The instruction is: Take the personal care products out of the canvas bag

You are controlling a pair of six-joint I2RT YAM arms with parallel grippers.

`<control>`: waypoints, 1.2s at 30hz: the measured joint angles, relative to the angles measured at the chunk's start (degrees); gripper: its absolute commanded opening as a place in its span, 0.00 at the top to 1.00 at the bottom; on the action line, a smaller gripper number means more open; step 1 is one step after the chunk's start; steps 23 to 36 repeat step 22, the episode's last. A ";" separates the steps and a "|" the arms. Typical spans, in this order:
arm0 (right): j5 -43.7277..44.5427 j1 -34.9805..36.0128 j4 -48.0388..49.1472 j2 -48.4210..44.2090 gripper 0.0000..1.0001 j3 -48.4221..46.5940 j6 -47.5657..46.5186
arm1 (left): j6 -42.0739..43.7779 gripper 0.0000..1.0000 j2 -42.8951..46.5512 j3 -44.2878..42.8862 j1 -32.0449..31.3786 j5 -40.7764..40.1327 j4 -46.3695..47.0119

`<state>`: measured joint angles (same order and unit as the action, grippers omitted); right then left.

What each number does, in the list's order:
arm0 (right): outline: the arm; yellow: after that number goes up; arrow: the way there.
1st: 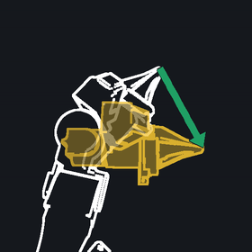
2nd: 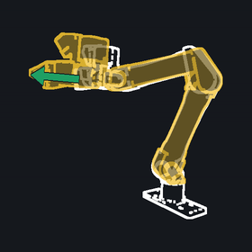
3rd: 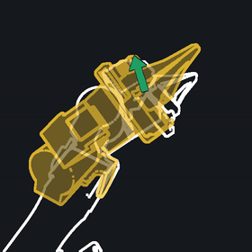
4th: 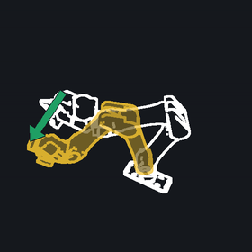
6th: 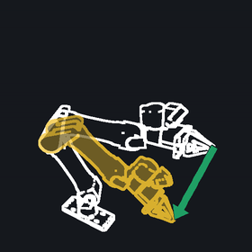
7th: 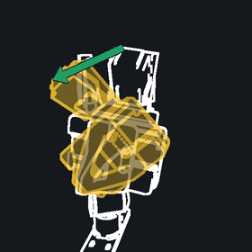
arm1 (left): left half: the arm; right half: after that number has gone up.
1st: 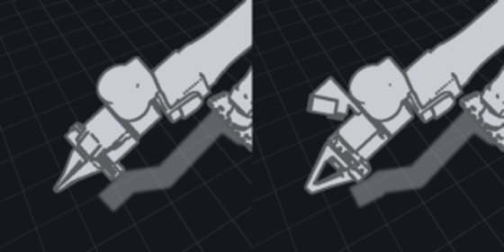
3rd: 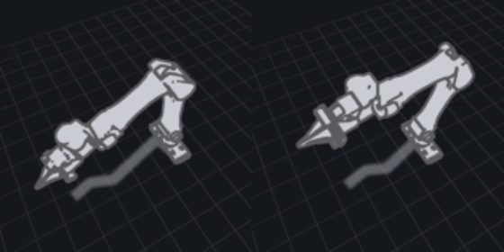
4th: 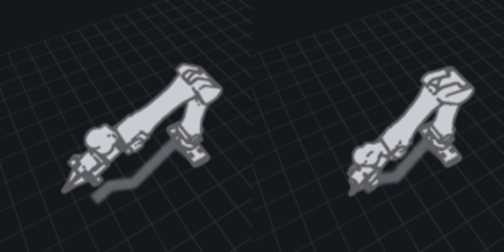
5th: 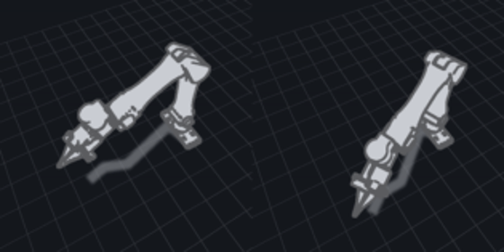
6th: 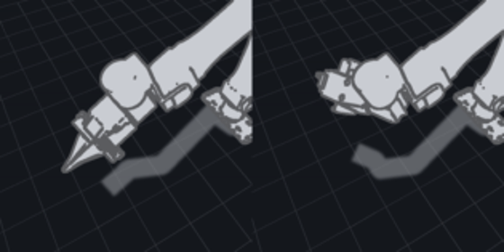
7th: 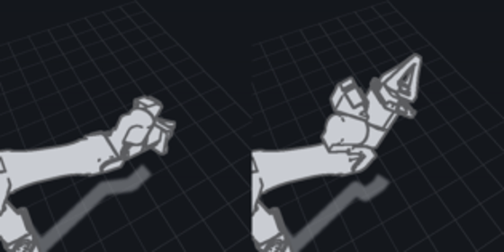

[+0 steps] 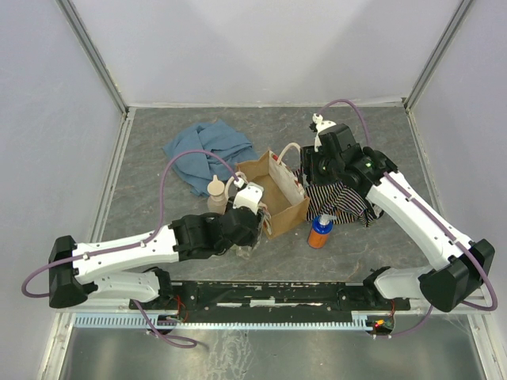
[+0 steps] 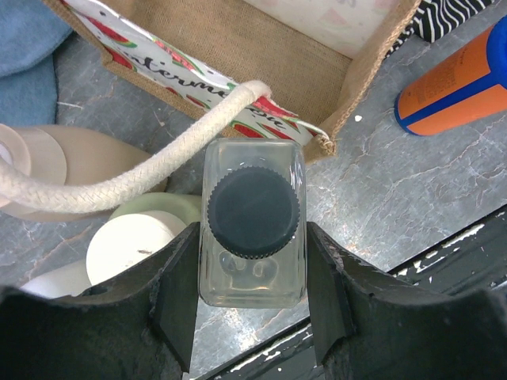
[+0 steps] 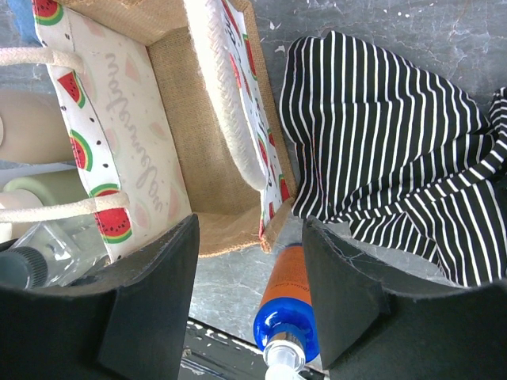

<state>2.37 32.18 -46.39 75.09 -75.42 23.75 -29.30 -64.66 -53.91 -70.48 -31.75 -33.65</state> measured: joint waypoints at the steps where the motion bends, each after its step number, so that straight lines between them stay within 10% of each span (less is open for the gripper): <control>1: -0.04 0.00 -0.17 0.00 0.37 -0.11 0.09 | -0.37 0.41 0.00 0.44 0.00 -0.07 0.20; 11: -1.25 0.00 -2.51 0.00 0.34 -1.79 1.27 | -3.32 0.10 1.53 1.01 0.00 -2.49 2.49; 22: 1.16 0.00 -10.99 1.44 0.24 -14.34 1.29 | -7.48 0.01 -0.07 -20.00 0.07 -10.21 -10.60; 36: 1.16 0.00 -10.99 1.44 0.24 -14.34 1.29 | -7.48 0.01 -0.07 -20.00 0.07 -10.21 -10.60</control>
